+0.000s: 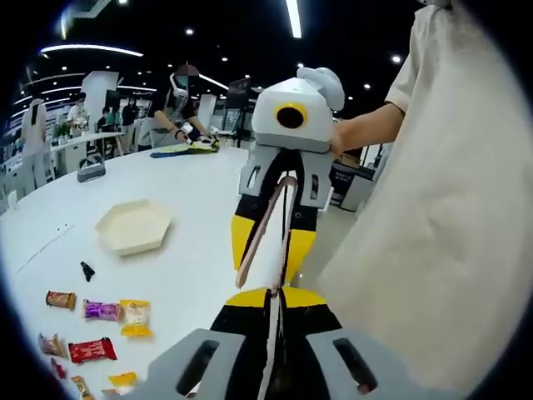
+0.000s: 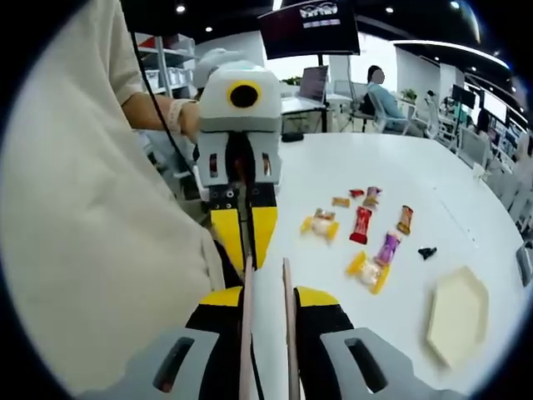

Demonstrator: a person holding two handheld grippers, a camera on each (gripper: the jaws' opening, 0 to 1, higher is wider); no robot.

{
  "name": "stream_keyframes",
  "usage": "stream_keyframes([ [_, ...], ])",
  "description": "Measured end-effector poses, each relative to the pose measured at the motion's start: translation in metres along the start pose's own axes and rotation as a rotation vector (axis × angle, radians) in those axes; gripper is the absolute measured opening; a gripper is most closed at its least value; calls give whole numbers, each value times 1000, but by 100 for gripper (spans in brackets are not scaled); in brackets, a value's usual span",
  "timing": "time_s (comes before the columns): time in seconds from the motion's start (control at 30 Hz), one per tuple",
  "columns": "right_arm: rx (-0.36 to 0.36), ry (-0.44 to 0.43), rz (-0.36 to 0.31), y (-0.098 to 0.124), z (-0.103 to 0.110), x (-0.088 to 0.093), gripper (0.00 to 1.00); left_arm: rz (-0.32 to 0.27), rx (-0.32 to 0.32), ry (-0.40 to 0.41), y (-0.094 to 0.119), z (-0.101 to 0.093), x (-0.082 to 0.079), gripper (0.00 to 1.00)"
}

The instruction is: Place the target food into the container with the food tongs after gripping and lifting it, then release it inside without dropping or visibly crushing the food.

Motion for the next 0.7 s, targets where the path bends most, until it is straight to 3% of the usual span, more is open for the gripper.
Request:
stream_keyframes([
  [0.07,5,-9,-6,0,-2,0,23,26,-43,-5,6,5,7,1],
  [0.13,19,-19,-11,1,-5,0,23,22,-51,9,12,5,9,2],
  [0.4,107,-106,-22,-5,-24,2,23,4,-207,80,38,19,21,5],
  [0.7,207,-195,-27,-16,-38,-1,24,-8,-258,114,57,17,34,6],
])
Point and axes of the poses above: the point that each gripper's makers call its tool centre point, and the gripper's own axes: y roughly backward along the fingers, z roughly to its left, x roughly out of its underside, the point moved 3 cm from there along y, roughly backward along the fingers, and after that the axes turned 6 degrees about -y, right-handed, at the moved point
